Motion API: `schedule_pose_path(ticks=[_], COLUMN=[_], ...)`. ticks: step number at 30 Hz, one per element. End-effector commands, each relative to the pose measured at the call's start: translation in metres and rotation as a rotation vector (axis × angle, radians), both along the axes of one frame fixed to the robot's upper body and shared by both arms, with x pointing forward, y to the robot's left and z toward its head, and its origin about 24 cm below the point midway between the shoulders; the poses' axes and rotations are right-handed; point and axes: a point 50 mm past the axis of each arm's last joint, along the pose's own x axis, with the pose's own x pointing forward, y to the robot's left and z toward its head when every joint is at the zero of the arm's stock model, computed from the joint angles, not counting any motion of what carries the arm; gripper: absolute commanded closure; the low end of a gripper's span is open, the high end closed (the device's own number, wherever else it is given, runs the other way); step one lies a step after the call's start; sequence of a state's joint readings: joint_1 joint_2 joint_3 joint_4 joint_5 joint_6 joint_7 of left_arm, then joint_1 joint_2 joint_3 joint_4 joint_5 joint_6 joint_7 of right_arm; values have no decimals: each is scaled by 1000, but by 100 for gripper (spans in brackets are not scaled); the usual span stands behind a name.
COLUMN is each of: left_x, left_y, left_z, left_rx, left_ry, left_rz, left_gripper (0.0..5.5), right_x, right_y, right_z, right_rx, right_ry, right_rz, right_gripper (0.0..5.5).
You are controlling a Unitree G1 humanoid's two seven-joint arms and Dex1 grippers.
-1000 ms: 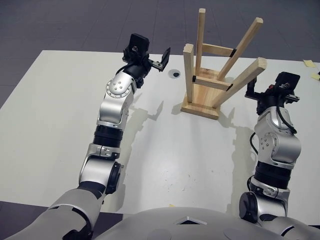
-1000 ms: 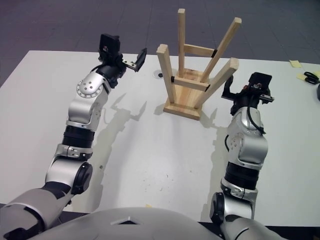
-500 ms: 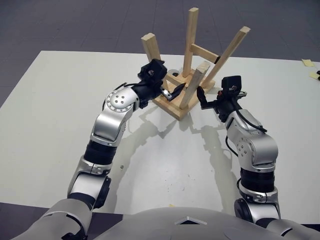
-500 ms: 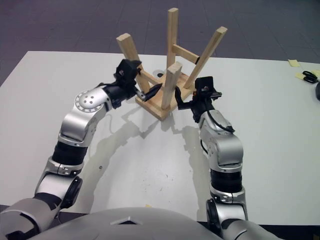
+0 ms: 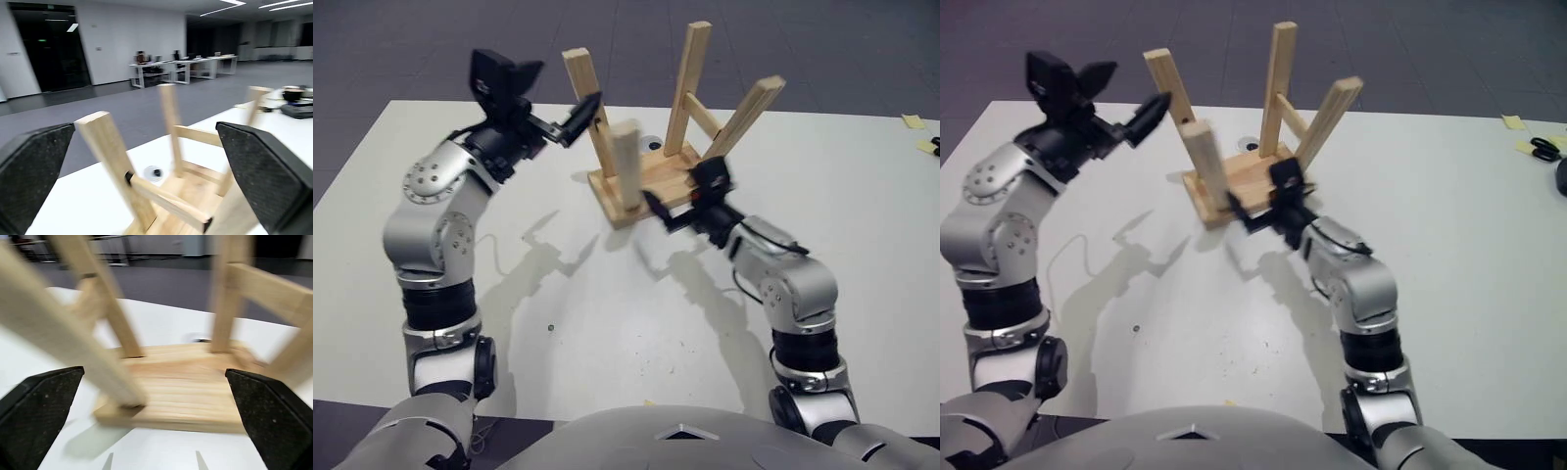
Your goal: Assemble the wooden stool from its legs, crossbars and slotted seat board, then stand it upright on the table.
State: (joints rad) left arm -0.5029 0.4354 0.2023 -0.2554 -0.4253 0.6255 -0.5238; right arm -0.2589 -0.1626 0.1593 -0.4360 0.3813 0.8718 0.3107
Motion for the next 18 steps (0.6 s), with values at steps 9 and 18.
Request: schedule_pose_path(ticks=[9,18], left_x=[-12,45], left_y=[79,24], left_z=[-60,-62], left_rx=[327,412], left_ry=[249,152], left_rz=[38,-257], left_gripper=[13,13], right_x=[1,58], right_y=[-96,-81], right_z=[-20,-18], right_rx=[-80,-42], right_ry=[40,-92], right_rz=[56,279], right_gripper=[10,10])
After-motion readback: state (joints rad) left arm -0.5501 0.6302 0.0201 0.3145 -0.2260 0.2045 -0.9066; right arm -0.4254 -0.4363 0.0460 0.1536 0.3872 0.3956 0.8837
